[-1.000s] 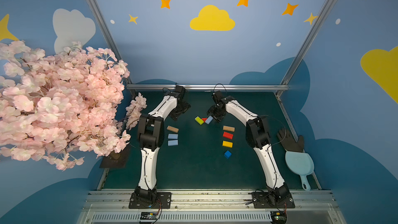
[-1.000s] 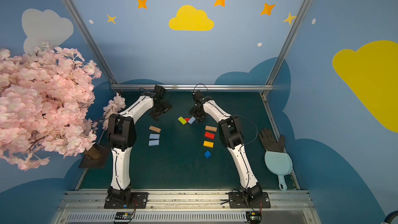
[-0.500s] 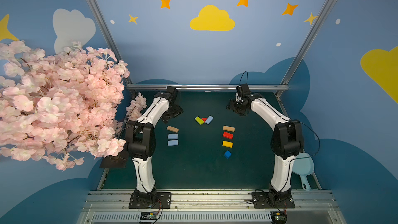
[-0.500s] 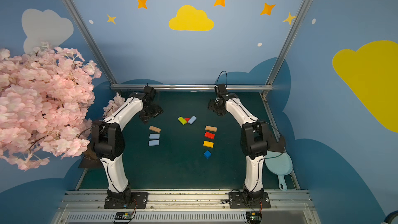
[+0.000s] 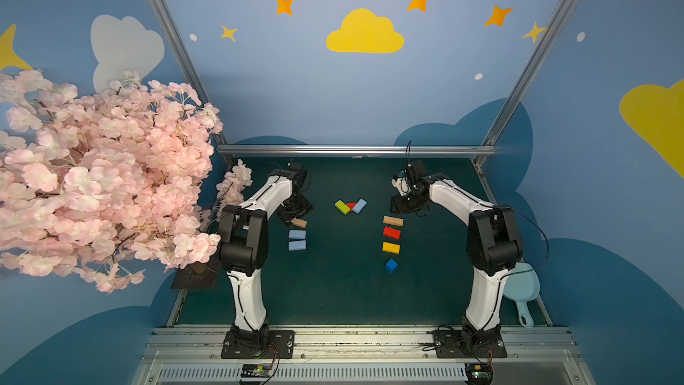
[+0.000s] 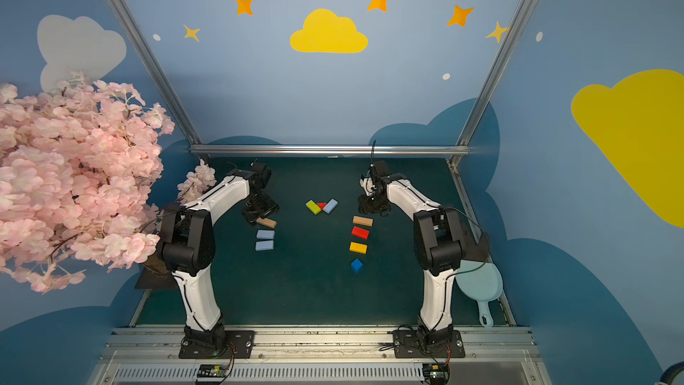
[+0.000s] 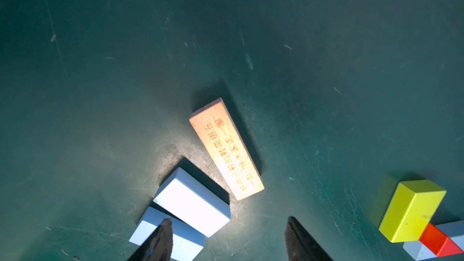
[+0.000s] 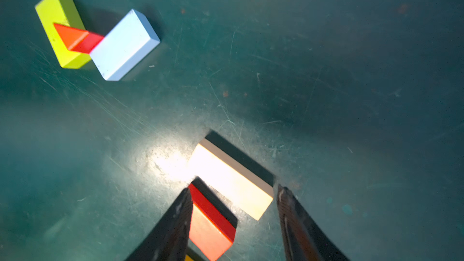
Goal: Assemble a heart with building blocks
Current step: Pick up the building block from the center of the board.
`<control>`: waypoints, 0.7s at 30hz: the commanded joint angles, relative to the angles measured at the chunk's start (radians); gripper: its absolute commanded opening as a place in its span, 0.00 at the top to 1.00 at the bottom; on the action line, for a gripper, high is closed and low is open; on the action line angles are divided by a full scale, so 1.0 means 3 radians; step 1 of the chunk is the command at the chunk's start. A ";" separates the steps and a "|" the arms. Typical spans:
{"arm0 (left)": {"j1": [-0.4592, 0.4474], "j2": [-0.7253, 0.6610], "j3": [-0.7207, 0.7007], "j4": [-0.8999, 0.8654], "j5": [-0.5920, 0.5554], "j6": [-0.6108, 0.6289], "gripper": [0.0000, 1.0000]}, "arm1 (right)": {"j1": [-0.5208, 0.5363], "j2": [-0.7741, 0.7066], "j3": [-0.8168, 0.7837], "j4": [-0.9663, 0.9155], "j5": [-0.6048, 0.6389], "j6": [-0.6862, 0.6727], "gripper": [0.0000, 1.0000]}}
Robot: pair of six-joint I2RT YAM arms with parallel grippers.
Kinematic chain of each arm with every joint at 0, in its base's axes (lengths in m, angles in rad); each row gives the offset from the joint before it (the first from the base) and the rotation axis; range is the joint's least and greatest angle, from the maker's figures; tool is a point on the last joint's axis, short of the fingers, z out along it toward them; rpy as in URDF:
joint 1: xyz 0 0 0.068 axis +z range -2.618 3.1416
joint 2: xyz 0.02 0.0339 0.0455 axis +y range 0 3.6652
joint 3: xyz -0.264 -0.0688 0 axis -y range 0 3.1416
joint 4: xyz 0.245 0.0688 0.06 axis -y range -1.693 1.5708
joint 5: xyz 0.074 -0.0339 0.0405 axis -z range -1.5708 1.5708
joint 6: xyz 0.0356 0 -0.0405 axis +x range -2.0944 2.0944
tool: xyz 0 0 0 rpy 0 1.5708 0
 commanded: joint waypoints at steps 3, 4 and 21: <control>-0.0046 0.0172 0.0073 -0.0001 -0.0023 -0.0135 0.31 | 0.0013 0.0000 0.0027 -0.0049 0.0059 -0.0294 0.43; -0.0053 0.0201 0.0084 -0.0001 -0.0023 -0.0146 0.31 | 0.0013 0.0025 0.0058 -0.0077 0.0076 -0.0346 0.42; -0.0134 0.0424 0.0096 0.0004 -0.0084 -0.0208 0.38 | 0.0269 0.0281 0.0054 -0.0279 0.0509 -0.1117 0.38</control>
